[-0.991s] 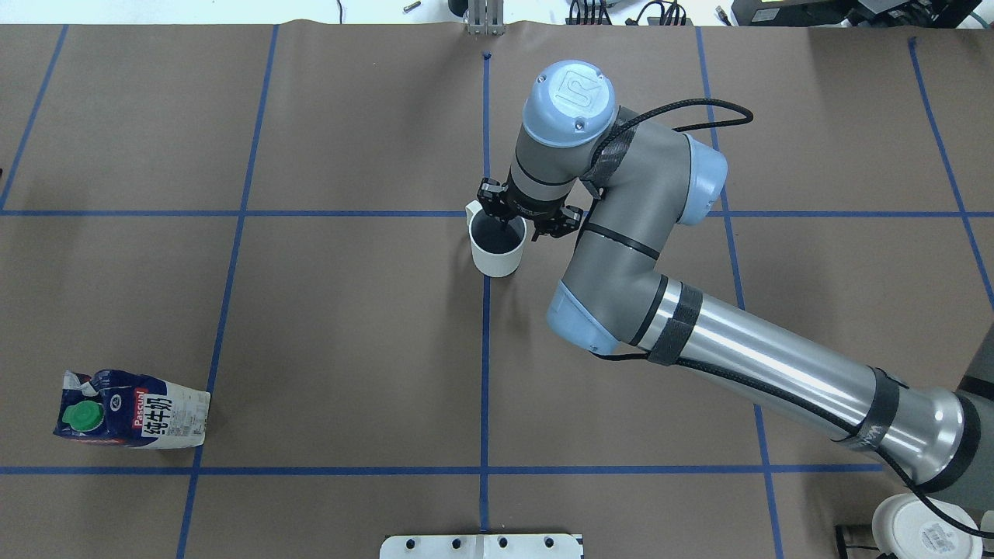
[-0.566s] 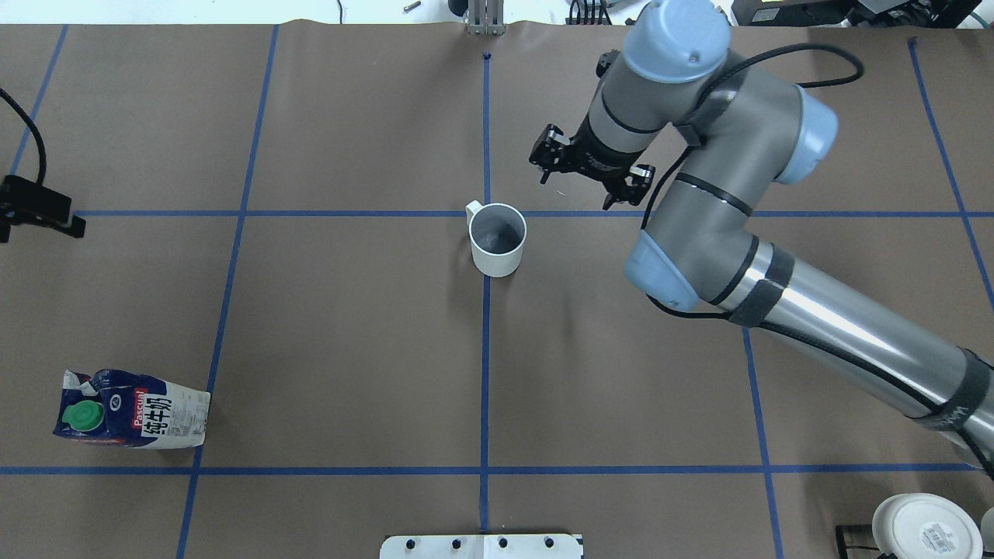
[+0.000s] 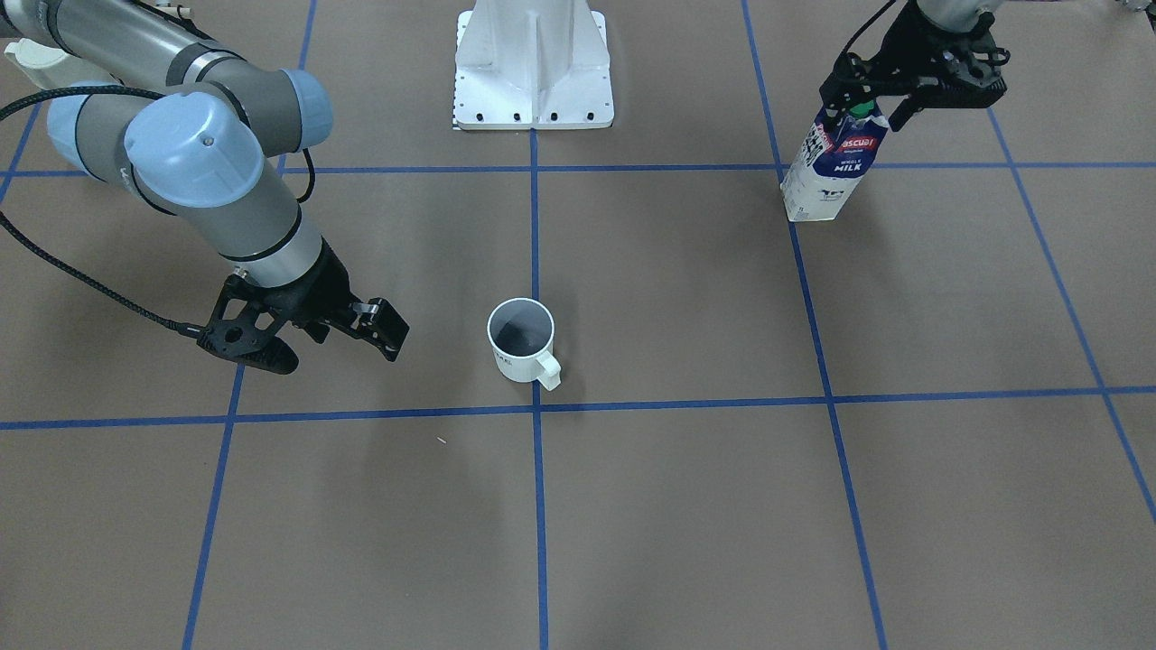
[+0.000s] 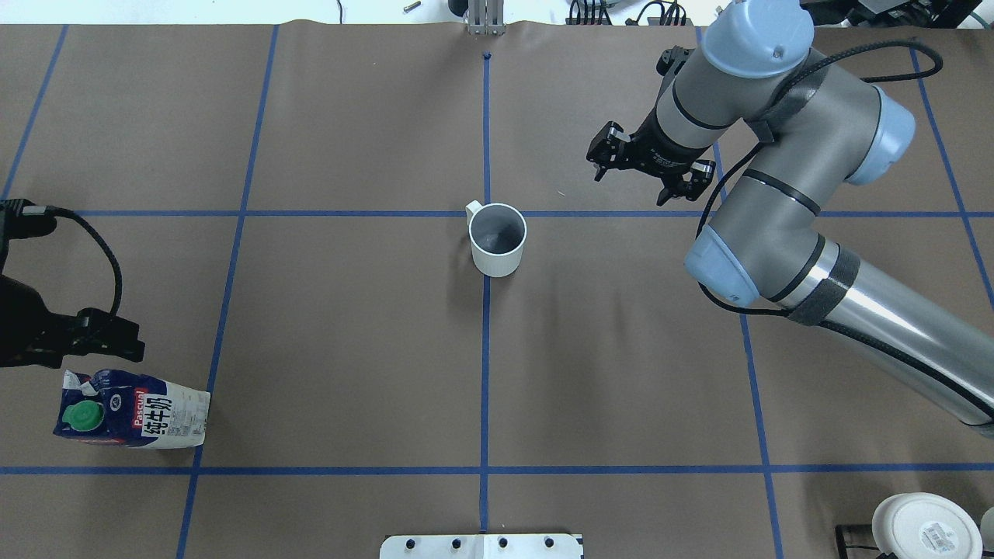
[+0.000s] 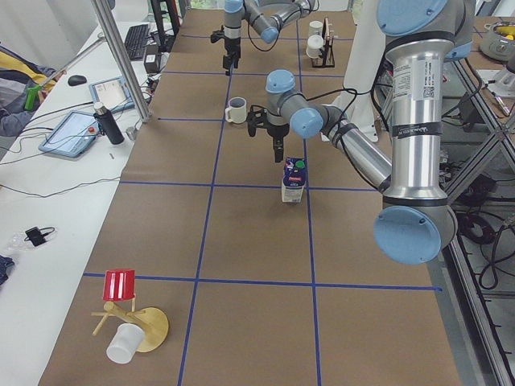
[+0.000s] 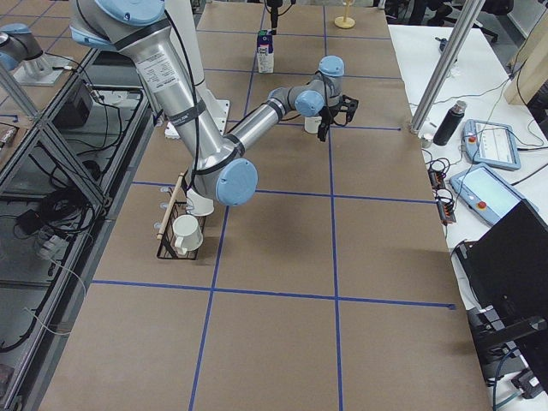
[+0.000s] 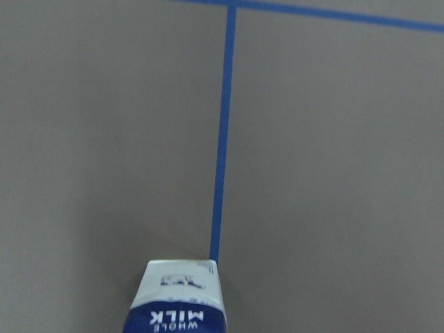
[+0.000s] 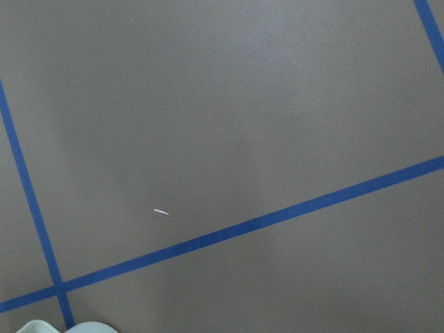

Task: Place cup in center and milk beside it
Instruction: 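Lower the left gripper onto the milk carton and grasp its top, then carry the milk carton with the left gripper beside the white mug, then open the left gripper and lift it off the carton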

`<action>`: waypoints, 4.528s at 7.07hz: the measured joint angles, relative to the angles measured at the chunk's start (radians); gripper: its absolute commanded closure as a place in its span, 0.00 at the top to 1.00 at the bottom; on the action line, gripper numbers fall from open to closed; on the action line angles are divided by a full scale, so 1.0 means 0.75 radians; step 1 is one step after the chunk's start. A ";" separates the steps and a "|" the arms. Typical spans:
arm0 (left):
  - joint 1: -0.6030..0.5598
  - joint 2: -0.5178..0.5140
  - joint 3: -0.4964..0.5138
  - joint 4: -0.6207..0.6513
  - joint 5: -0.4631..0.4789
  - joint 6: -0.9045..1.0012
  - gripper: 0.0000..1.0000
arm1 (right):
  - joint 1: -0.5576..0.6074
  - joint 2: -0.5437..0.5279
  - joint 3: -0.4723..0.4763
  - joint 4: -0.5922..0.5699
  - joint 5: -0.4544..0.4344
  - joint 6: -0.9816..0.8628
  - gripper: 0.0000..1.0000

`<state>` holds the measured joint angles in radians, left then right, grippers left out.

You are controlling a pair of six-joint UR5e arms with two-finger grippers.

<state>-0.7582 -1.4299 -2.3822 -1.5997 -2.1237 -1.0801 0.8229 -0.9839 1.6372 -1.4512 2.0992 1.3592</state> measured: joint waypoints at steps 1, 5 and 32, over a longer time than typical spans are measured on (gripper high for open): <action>0.024 0.031 -0.024 0.004 0.018 -0.002 0.97 | 0.000 -0.008 0.004 0.001 -0.003 -0.001 1.00; 0.133 0.060 0.002 0.009 0.124 -0.009 0.97 | -0.001 -0.027 0.004 0.002 -0.013 -0.002 1.00; -0.079 -1.464 1.108 0.355 -0.011 -0.081 0.98 | 0.205 -0.534 0.344 0.003 0.043 -0.347 1.00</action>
<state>-0.8175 -2.5276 -1.5512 -1.3332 -2.1321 -1.1408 0.9767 -1.3843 1.8955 -1.4490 2.1319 1.0990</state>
